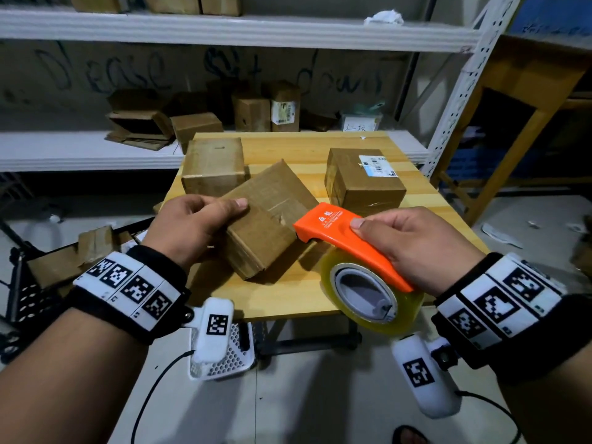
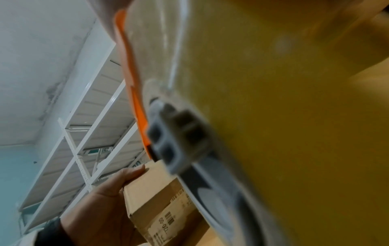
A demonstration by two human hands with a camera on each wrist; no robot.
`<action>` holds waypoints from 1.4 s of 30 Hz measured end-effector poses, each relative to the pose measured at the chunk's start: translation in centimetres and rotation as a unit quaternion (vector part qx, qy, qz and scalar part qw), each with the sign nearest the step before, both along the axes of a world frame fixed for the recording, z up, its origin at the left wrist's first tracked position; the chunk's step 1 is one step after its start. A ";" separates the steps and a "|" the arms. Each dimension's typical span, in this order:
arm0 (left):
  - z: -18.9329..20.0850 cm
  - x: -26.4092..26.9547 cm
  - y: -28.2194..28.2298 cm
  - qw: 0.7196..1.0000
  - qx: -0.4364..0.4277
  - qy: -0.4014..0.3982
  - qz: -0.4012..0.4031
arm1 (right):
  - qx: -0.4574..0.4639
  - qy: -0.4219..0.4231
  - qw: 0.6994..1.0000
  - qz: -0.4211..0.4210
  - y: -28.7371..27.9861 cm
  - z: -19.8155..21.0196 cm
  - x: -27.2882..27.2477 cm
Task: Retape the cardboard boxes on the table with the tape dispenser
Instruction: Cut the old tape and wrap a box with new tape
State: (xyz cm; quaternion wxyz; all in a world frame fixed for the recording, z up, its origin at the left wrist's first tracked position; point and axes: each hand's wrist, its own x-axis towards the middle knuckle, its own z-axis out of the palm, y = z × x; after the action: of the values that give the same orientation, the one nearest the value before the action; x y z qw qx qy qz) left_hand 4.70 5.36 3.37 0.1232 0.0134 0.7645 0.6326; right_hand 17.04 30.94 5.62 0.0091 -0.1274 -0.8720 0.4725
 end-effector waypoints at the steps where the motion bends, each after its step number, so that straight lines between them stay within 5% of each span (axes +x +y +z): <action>1: 0.1 0.1 0.0 1.000 0.001 -0.001 0.002 | 0.006 -0.005 1.000 0.000 -0.1 0.0 0.0; 13: 0.1 1.4 0.6 0.993 0.008 -0.106 0.041 | 0.059 -0.030 0.998 0.006 -1.2 0.3 -1.1; 17: -0.6 0.9 0.4 0.994 -0.091 0.043 0.039 | 0.067 -0.031 0.997 0.001 -1.1 0.2 -1.3; 20: -1.2 -0.2 -0.2 0.937 -0.234 0.259 -0.018 | 0.076 -0.032 0.997 0.002 -1.1 0.2 -1.4; 22: -1.3 0.0 0.0 0.907 -0.267 0.323 -0.055 | 0.078 -0.030 0.996 0.002 -1.0 0.2 -1.4; 27: -1.0 1.4 1.2 0.831 -0.413 0.307 -0.212 | 0.077 -0.033 0.997 -0.001 -1.0 0.2 -1.3; 30: -1.5 1.0 1.3 0.788 -0.471 0.327 -0.227 | 0.076 -0.033 0.997 -0.002 -1.1 0.2 -1.3; 42: -1.9 1.0 2.2 0.810 -0.451 0.322 -0.191 | 0.057 -0.039 0.998 0.002 0.1 0.4 0.4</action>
State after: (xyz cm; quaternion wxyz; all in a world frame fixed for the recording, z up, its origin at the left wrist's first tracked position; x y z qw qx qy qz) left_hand 5.74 7.53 1.42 -0.0201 0.3048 0.9419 0.1396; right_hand 17.43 31.03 6.03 -0.0182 -0.1434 -0.8974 0.4168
